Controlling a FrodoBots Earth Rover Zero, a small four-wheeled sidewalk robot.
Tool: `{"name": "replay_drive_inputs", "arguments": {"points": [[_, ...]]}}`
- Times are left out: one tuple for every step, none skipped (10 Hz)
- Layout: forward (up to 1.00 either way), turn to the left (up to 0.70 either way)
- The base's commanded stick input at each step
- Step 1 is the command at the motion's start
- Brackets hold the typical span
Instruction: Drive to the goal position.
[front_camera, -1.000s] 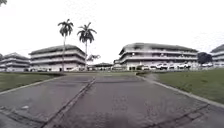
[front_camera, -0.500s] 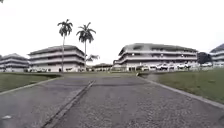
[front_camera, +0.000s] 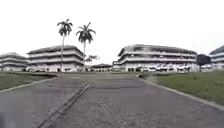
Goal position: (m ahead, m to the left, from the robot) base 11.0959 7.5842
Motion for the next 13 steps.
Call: {"name": "replay_drive_inputs", "arguments": {"points": [[0.70,0.00],[0.70,0.00],[0.70,0.00],[0.70,0.00],[0.70,0.00],[0.70,0.00],[0.70,0.00],[0.70,0.00],[0.70,0.00],[0.70,0.00],[0.70,0.00],[0.70,0.00],[0.70,0.00]]}}
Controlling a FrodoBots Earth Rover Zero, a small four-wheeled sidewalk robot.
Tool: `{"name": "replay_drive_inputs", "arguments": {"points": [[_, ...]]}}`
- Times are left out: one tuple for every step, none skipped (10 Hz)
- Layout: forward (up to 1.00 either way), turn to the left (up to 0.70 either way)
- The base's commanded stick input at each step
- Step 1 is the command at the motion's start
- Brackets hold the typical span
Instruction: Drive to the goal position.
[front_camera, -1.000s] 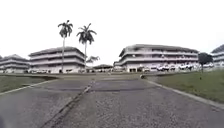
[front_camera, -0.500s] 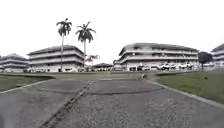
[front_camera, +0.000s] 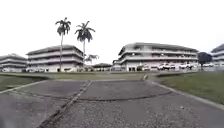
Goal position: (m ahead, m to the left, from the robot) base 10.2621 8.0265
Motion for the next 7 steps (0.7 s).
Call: {"name": "replay_drive_inputs", "arguments": {"points": [[0.70,0.00],[0.70,0.00],[0.70,0.00],[0.70,0.00],[0.70,0.00],[0.70,0.00],[0.70,0.00]]}}
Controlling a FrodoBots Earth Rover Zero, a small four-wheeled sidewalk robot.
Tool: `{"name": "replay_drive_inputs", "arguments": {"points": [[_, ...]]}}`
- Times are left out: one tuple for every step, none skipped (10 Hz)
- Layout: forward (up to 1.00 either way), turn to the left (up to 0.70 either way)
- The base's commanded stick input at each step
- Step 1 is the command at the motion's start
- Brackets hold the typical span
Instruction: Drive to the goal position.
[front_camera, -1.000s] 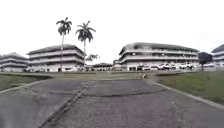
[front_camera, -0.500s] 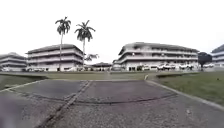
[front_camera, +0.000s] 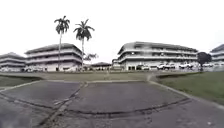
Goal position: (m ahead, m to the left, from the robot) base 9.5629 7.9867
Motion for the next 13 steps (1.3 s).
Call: {"name": "replay_drive_inputs", "arguments": {"points": [[0.70,0.00],[0.70,0.00],[0.70,0.00],[0.70,0.00],[0.70,0.00],[0.70,0.00],[0.70,0.00],[0.70,0.00],[0.70,0.00],[0.70,0.00],[0.70,0.00],[0.70,0.00],[0.70,0.00]]}}
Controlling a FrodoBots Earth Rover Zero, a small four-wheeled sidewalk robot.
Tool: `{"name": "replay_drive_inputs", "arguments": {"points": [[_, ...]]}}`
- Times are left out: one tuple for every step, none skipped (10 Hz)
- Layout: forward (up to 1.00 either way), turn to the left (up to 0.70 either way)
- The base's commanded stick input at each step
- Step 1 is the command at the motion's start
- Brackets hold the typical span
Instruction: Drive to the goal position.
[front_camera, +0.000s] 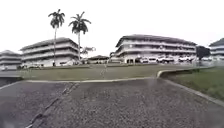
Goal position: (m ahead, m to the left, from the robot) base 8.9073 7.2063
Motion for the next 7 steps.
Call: {"name": "replay_drive_inputs", "arguments": {"points": [[0.70,0.00],[0.70,0.05],[0.70,0.34],[0.70,0.35],[0.70,0.35],[0.70,0.35],[0.70,0.35]]}}
